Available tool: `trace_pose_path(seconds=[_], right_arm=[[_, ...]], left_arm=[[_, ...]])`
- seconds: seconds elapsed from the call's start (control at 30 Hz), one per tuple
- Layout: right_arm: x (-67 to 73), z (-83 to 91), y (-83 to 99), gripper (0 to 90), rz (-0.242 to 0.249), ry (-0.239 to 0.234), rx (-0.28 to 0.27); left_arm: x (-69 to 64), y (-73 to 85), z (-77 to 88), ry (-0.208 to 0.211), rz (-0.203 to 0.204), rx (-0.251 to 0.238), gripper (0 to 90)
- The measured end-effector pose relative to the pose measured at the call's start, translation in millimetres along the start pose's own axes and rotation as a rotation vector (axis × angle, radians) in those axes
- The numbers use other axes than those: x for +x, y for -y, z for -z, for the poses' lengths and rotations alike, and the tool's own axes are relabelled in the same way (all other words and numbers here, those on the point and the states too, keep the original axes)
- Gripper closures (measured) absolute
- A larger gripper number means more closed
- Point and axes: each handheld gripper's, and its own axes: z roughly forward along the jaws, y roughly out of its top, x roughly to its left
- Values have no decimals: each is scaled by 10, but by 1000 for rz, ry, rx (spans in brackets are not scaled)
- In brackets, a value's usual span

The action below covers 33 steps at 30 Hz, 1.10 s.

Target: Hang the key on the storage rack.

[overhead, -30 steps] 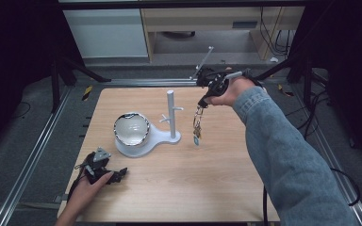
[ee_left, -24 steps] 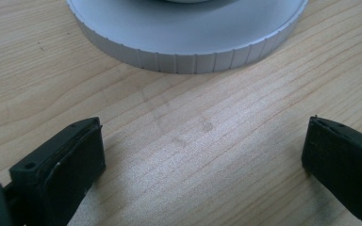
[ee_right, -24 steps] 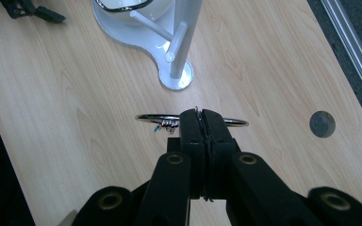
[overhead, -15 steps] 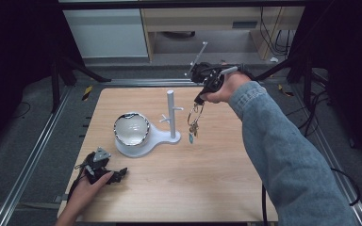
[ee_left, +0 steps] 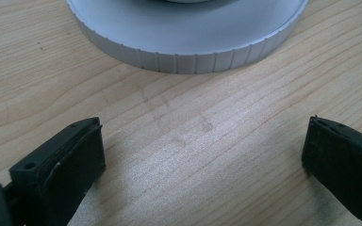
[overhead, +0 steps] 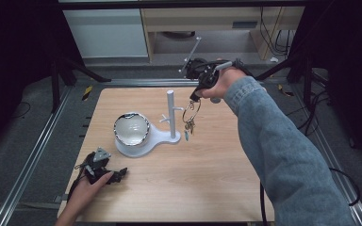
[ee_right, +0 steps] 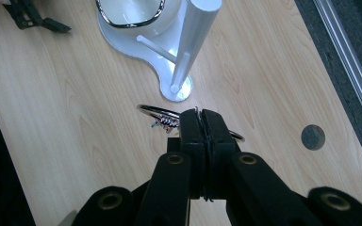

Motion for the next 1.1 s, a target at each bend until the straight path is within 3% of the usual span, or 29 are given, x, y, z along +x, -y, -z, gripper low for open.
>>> trace_pose_path(seconds=[1.1], right_arm=[[-72,-360,-228,885,9,-45,16]], left_arm=[[0,0,0,0,0,0,0]])
